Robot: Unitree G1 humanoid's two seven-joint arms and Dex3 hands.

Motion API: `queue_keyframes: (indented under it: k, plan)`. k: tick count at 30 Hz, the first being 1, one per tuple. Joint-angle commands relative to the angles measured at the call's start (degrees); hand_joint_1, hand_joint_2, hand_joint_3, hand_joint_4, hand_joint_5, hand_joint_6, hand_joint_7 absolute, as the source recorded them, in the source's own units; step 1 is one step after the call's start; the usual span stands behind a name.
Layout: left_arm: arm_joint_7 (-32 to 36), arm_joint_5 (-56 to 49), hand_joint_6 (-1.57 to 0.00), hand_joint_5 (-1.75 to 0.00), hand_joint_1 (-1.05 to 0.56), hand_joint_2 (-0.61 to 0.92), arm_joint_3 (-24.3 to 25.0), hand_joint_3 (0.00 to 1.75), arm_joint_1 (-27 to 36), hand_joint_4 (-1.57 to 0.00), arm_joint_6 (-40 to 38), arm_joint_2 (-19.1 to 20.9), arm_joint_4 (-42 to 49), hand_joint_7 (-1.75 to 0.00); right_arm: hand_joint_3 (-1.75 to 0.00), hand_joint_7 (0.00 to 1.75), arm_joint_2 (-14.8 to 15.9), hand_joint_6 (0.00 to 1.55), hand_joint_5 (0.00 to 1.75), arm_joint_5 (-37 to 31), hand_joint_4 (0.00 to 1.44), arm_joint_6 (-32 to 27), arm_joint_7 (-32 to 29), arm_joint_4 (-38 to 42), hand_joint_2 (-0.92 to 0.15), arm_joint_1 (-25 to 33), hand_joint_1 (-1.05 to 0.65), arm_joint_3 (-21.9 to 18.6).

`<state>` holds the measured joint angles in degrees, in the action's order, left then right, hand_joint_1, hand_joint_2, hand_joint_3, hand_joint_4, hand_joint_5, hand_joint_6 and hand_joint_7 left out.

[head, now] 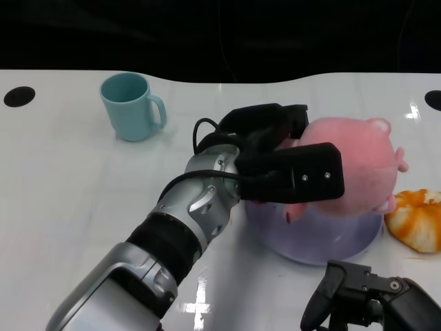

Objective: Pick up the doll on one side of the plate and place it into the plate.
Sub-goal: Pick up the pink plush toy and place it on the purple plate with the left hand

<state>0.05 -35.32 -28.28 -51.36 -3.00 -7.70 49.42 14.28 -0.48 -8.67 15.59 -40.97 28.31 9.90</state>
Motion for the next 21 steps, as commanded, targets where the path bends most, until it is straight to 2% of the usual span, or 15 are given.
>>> queue_keyframes:
  k: [1, 4, 5, 6, 7, 8, 9, 10, 11, 12, 14, 18, 21]
  plan:
    - [0.2, 1.0, -0.74, -1.75, -0.29, 0.61, 0.7, 0.61, -2.6, -0.90, -0.6, -0.6, 0.9, -1.36, -1.06, 1.33, 0.4, 0.63, 1.69, 0.2, 0.66, 0.8, 0.1, -0.5, -0.54, 0.3, -0.21, -0.3]
    - [-0.6, 1.6, -0.88, -1.75, -0.31, 0.72, 1.0, 0.38, -2.5, -0.82, -1.3, -0.9, 1.1, -0.68, -1.06, 1.32, 0.4, 0.63, 1.68, 0.2, 0.66, 0.9, 0.1, -0.4, -0.54, 0.3, -0.21, -0.4]
    - [-1.1, 1.7, -0.89, -1.75, -0.31, 0.73, 0.8, 0.36, -2.5, -0.81, -1.1, -0.6, 1.2, -0.61, -1.07, 1.32, 0.4, 0.63, 1.68, 0.3, 0.67, 0.9, 0.1, -0.4, -0.54, 0.3, -0.21, -0.4]
    - [-2.0, 1.9, -0.87, -1.68, -0.33, 0.77, 0.5, 0.30, -2.4, -0.78, -0.7, -0.3, 1.2, -0.46, -1.07, 1.32, 0.4, 0.63, 1.68, 0.3, 0.67, 1.0, 0.1, -0.3, -0.54, 0.4, -0.21, -0.5]
    - [-3.1, 2.1, -0.82, -1.54, -0.38, 0.85, 0.3, 0.21, -2.3, -0.73, -0.3, 0.1, 1.0, -0.28, -1.07, 1.32, 0.5, 0.63, 1.68, 0.3, 0.67, 1.2, 0.1, -0.3, -0.54, 0.4, -0.21, -0.6]
    - [-4.1, 2.3, -0.78, -1.43, -0.41, 0.88, 0.2, 0.17, -2.2, -0.68, -0.2, 0.4, 0.7, -0.19, -1.07, 1.32, 0.6, 0.63, 1.68, 0.3, 0.67, 1.3, 0.1, -0.2, -0.54, 0.4, -0.21, -0.6]
    - [-5.2, 2.4, -0.75, -1.34, -0.44, 0.90, -0.1, 0.15, -2.1, -0.61, -0.2, 0.7, 0.4, -0.13, -1.07, 1.33, 0.6, 0.63, 1.68, 0.2, 0.67, 1.5, 0.1, -0.2, -0.54, 0.4, -0.22, -0.7]
    - [-6.8, 2.3, -0.70, -1.18, -0.47, 0.91, -0.5, 0.17, -1.9, -0.53, 0.1, 1.3, -0.1, -0.08, -1.06, 1.33, 0.6, 0.63, 1.68, 0.1, 0.67, 1.4, 0.1, -0.2, -0.54, 0.5, -0.22, -0.7]
    - [-8.0, 1.7, -0.57, -0.84, -0.54, 0.92, -1.4, 0.22, -1.8, -0.40, 0.5, 2.0, -0.5, -0.03, -1.06, 1.33, 0.6, 0.63, 1.68, 0.2, 0.67, 1.1, 0.2, -0.4, -0.54, 0.5, -0.22, -0.8]
    - [-9.0, 1.1, -0.49, -0.64, -0.58, 0.92, -2.2, 0.25, -1.7, -0.36, 0.7, 2.6, -0.9, -0.02, -1.06, 1.33, 0.6, 0.63, 1.69, 0.3, 0.67, 0.9, 0.2, -0.5, -0.54, 0.6, -0.22, -0.9]
    - [-10.3, -0.2, -0.36, -0.42, -0.66, 0.92, -3.8, 0.30, -1.5, -0.25, 0.9, 3.7, -1.8, 0.00, -1.05, 1.33, 0.7, 0.64, 1.68, 0.3, 0.67, 1.0, 0.3, -0.5, -0.54, 0.6, -0.22, -1.1]
    - [-12.6, -1.3, -0.19, -0.29, -0.80, 0.92, -5.6, 0.38, -1.2, -0.06, 1.6, 5.1, -2.8, 0.00, -1.05, 1.33, 0.8, 0.63, 1.68, 0.3, 0.67, 0.9, 0.3, -0.6, -0.55, 0.8, -0.23, -1.4]
    - [-14.6, -2.1, -0.11, -0.17, -0.91, 0.92, -6.9, 0.44, -1.2, -0.01, 1.4, 6.1, -3.9, 0.00, -1.04, 1.33, 0.9, 0.63, 1.68, 0.6, 0.67, 1.0, 0.6, -0.5, -0.55, 0.8, -0.23, -1.7]
